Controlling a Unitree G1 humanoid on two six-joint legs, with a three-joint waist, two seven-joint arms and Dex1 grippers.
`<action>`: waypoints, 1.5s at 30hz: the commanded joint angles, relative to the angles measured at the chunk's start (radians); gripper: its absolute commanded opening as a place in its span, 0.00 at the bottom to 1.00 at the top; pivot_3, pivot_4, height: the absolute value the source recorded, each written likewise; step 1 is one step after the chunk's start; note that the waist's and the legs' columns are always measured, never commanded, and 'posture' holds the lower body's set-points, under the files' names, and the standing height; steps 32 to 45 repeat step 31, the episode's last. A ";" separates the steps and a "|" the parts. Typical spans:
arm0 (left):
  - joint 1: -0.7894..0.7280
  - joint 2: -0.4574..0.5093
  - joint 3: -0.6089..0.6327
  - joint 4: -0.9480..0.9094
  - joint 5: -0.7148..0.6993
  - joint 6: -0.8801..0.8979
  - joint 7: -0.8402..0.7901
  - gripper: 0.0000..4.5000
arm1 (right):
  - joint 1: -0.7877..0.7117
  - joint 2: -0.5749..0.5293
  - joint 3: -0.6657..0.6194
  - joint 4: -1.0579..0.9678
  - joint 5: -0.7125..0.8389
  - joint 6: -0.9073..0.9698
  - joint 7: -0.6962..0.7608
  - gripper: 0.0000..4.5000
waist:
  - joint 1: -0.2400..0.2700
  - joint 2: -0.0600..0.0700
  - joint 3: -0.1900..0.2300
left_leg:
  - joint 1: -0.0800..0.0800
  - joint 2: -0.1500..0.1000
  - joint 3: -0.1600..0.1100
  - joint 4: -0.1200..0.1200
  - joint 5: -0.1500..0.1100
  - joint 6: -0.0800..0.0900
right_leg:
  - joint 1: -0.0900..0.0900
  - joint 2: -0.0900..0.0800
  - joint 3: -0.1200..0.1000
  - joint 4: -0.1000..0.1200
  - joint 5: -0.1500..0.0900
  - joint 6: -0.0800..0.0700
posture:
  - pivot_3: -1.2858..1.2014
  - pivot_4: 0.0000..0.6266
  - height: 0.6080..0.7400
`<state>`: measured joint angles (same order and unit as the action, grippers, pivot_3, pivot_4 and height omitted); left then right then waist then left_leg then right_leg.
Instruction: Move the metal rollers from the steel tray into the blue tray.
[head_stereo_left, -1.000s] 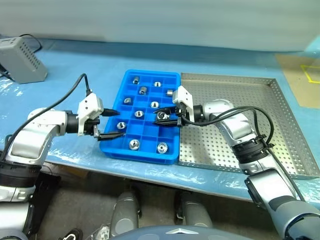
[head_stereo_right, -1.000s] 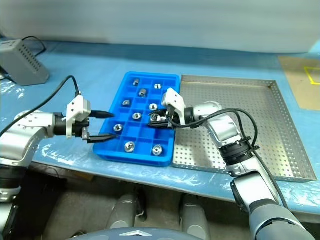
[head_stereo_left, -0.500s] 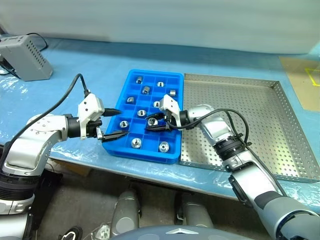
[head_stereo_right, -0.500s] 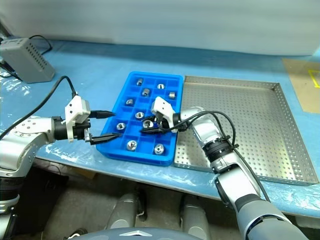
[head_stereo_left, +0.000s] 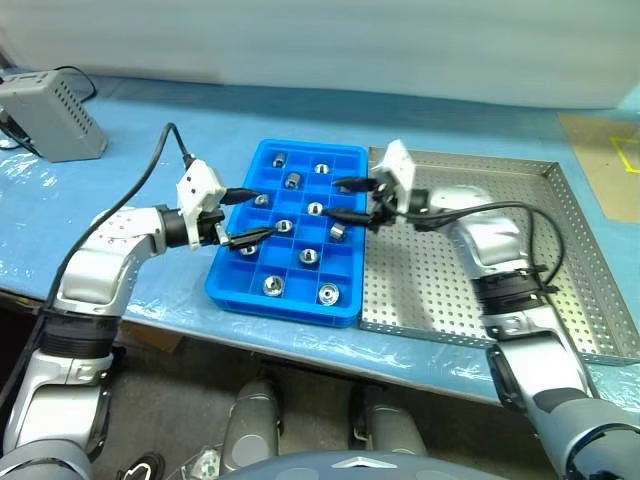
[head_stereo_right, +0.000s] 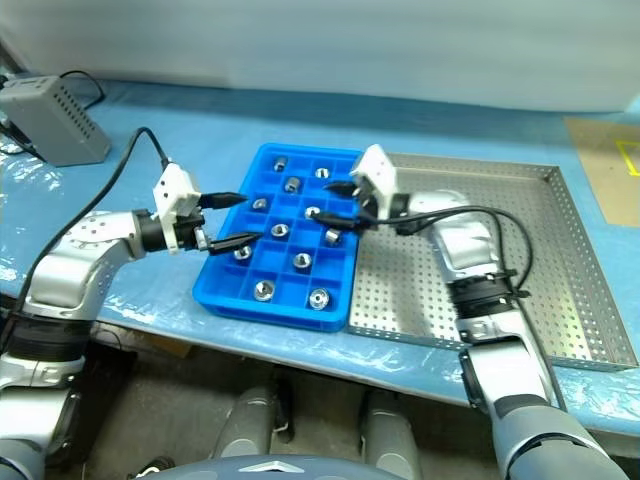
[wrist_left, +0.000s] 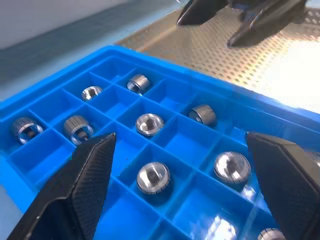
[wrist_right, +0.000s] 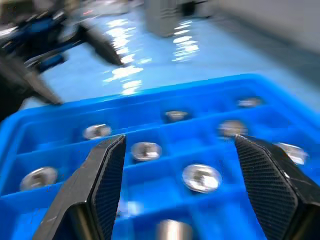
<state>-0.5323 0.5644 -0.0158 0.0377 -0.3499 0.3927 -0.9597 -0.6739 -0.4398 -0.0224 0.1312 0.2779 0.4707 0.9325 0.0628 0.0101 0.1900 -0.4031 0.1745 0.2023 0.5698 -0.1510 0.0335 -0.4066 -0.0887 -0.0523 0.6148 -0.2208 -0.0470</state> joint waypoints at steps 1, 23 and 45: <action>-0.026 -0.067 -0.026 0.050 0.031 -0.050 0.051 0.97 | 0.072 0.016 -0.068 -0.073 0.030 0.024 -0.108 0.80 | -0.013 -0.001 0.000 | 0.000 0.000 0.000 0.000 0.000 0.000 | 0.000 0.000 0.000 0.000 0.000 0.000 | 0.44 0.24 1.00; -0.061 -0.342 0.032 -0.027 0.019 0.006 0.402 0.97 | 0.302 0.176 -0.111 -0.360 -0.096 -0.008 -0.666 0.80 | -0.053 -0.001 0.000 | -0.002 0.000 0.000 -0.002 0.000 0.001 | -0.002 0.001 0.000 -0.002 0.000 0.000 | 0.41 0.24 1.00; 0.099 -0.386 0.000 -0.188 0.091 -0.025 0.563 0.97 | 0.396 0.270 -0.110 -0.471 -0.173 -0.012 -0.856 0.80 | -0.054 -0.001 0.000 | -0.002 -0.001 0.000 -0.006 -0.001 0.002 | -0.002 0.001 0.000 -0.009 0.000 0.001 | 0.42 0.24 1.00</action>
